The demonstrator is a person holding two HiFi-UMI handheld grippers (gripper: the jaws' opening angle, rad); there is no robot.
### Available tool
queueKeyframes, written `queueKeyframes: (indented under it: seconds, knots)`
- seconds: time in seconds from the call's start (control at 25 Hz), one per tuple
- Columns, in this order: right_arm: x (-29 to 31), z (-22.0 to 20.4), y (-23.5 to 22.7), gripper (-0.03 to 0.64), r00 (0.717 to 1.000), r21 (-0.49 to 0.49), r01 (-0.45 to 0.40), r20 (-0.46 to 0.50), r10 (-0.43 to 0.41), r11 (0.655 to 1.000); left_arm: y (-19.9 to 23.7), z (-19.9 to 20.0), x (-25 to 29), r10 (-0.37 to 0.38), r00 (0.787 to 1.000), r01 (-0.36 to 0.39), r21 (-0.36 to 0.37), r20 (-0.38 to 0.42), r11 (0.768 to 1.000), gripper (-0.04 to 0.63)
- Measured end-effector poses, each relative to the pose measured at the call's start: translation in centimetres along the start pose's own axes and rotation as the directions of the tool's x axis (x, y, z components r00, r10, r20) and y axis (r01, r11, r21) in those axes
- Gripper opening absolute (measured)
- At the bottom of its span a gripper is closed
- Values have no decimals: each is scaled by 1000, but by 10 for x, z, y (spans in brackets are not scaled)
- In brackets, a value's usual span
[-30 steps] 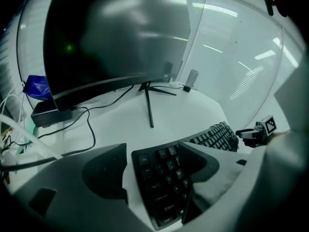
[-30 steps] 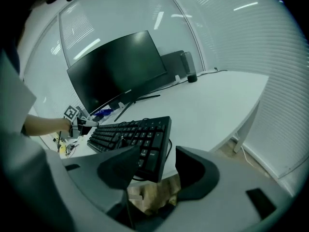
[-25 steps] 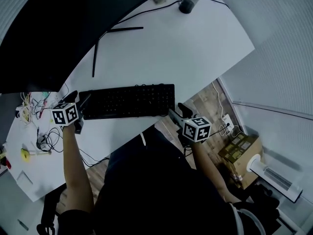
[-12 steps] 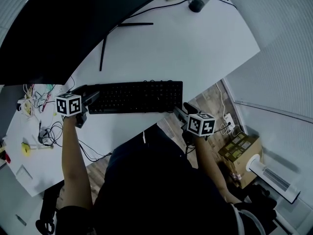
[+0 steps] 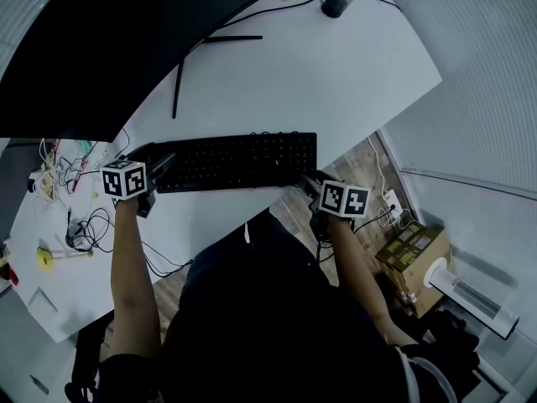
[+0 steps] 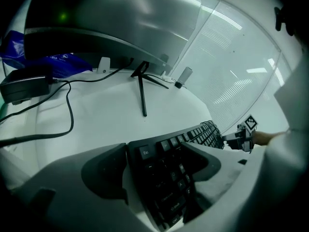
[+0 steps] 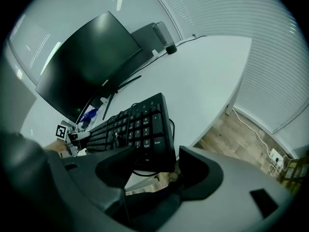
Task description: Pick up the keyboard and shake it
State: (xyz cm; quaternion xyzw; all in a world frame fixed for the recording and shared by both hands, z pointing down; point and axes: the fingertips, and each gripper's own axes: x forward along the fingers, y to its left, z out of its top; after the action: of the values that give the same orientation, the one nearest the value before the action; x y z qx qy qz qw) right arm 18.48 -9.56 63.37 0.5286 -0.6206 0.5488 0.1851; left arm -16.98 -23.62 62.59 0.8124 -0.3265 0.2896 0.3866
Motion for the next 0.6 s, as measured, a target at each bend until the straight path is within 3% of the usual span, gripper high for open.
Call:
queueKeyframes:
  seconds: [0.36,0.48,0.6]
  knots:
    - [-1,0,-4,262,999,25,-3,-41,4,1000,-3,1,0,15,995,-8,-74,99,997,355]
    - [-8,-1,-3,258,1000,33,-4,-11,4,999,-5,1,-1,12,994,-2,-92,105,996,346]
    - [-21,8,2,249,998,-18,25,53,-24,1000,-5,1,-2,6,993,8,-114,118,993,345]
